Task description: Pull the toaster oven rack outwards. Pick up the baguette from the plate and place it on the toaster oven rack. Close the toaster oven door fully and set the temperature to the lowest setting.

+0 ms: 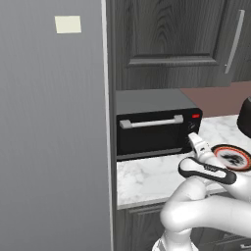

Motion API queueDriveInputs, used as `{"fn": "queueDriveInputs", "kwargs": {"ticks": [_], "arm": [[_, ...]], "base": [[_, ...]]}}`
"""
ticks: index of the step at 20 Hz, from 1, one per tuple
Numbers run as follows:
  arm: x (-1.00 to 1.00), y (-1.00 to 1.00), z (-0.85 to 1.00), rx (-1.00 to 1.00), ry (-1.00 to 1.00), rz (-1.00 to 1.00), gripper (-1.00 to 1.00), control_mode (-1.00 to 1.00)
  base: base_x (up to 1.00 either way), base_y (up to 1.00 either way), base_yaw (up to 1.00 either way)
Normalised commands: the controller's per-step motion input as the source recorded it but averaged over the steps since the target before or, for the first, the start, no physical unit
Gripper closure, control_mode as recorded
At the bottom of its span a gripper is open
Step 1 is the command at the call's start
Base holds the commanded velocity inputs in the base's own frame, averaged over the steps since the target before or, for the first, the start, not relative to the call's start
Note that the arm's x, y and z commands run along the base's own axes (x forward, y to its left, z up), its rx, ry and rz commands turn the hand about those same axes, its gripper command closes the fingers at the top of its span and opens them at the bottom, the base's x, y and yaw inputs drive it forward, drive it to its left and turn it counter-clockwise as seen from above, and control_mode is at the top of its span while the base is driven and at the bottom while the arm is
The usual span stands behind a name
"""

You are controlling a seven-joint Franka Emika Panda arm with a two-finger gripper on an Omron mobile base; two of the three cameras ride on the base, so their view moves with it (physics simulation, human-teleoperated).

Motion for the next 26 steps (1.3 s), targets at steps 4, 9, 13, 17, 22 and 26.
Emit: {"fn": "queueDriveInputs", "kwargs": {"ticks": [4,9,13,17,22,26], "arm": [[0.00,0.00,-0.21,-0.16,-0.03,0.00,1.00,-1.00],[0.00,0.00,-0.18,-0.16,-0.04,0.00,1.00,-1.00],[0.00,0.00,-0.14,-0.16,-0.05,0.00,1.00,-1.00],[0.00,0.00,-0.13,-0.16,-0.04,0.00,1.00,-1.00],[0.00,0.00,-0.10,-0.15,-0.02,0.00,1.00,-1.00],[0.01,0.00,-0.09,-0.15,0.00,0.00,1.00,-1.00]], "base": [[0.00,0.00,0.00],[0.00,0.00,0.00],[0.00,0.00,0.00],[0.00,0.00,0.00],[0.00,0.00,0.00],[0.00,0.00,0.00]]}}
